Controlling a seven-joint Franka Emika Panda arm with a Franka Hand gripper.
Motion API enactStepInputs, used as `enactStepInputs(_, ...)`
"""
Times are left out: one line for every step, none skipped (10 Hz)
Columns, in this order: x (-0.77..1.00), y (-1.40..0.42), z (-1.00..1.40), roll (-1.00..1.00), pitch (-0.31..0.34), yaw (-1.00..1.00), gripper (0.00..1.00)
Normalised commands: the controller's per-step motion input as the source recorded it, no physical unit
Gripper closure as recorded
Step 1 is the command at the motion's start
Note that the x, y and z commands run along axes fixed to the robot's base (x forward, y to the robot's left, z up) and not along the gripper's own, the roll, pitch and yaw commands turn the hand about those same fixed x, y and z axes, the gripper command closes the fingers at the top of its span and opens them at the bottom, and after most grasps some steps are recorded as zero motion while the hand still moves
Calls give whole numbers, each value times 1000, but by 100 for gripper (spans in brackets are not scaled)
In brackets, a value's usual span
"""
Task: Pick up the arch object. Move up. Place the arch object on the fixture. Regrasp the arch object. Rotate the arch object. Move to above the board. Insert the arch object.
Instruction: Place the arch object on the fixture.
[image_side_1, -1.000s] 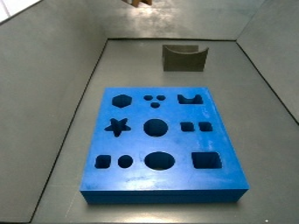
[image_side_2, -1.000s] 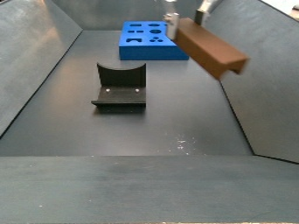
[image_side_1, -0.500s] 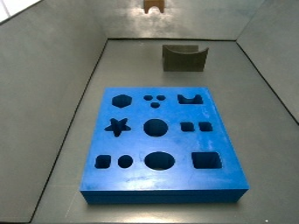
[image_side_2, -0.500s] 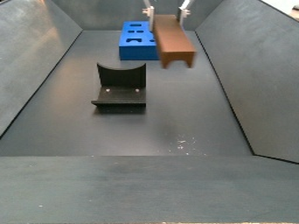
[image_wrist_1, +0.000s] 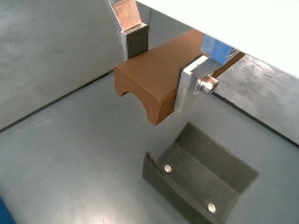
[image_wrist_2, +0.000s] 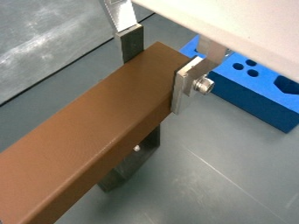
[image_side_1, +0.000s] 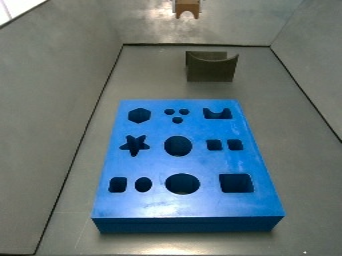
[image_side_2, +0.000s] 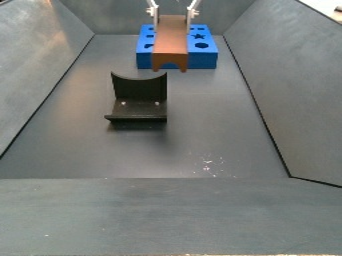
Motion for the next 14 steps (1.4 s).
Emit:
enactStepInputs(1000,-59,-3,-141,169,-52,100)
enactStepInputs(980,-296,142,-1000,35,44,100)
enactStepInputs(876,-239,131,-1000,37,41,100)
enactStepInputs(785,-117,75,-1000,47,37,100)
enactStepInputs(715,-45,21,-1000,58,32,100)
enactStepInputs(636,0,13,-1000,75,24,100)
enactStepInputs(573,13,14,-1000,88,18,100)
enactStepInputs(512,25,-5,-1000,96,10,100)
enactStepInputs(451,29,-13,-1000,103,2,100)
enactStepInputs(363,34,-11,-1000,114,-10,100)
enactStepInputs(294,39,-12,-1000,122,-22,100)
enactStepInputs(225,39,-17,-1000,131,-34,100)
enactStepInputs(136,40,-17,-1000,142,-53,100)
enactStepInputs(80,45,-14,-1000,147,-69,100)
